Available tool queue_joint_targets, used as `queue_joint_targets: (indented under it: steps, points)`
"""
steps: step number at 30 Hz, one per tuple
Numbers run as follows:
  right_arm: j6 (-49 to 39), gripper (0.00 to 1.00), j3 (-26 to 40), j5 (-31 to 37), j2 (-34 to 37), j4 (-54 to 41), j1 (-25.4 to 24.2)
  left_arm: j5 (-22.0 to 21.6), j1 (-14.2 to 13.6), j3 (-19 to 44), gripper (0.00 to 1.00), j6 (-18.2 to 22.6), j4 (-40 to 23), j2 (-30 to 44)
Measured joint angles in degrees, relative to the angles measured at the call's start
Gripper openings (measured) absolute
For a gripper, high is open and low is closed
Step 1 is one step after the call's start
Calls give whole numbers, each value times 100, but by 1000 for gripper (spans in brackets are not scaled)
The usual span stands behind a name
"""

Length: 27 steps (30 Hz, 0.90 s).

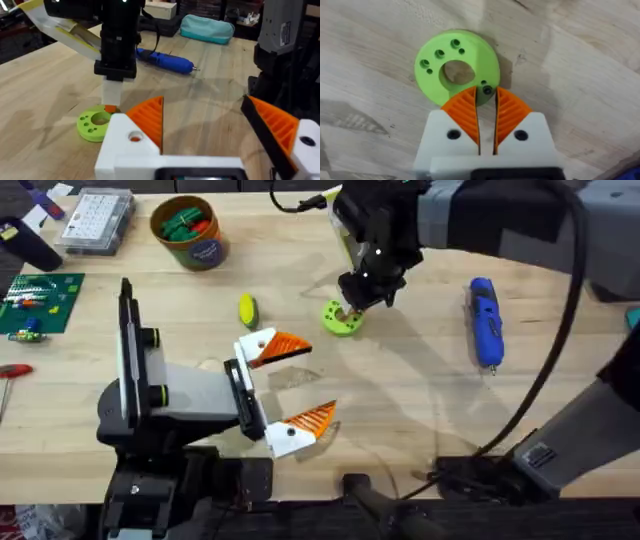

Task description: Pick up the gripper from the table and insert it into the empty holder that is missing its gripper. Then pick up a screw, insert it into the mounting hole, and use the screwdriver to tighten it. Finally, clean up the table by picking up the vegetable and placing it into the bucket.

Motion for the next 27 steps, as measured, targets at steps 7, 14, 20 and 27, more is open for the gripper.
queue_joint_targets:
  steps: [7,14,20,27]
  points:
    - [-5,112,0,0,7,38,0,0,0,0,986,0,0,0]
    - [-20,105,0,0,7,59,0,0,0,0,986,0,0,-2]
    - [-37,98,0,0,7,-28,0,0,0,0,986,0,0,0]
    - [-39,93,0,0,7,59,0,0,0,0,986,0,0,-2]
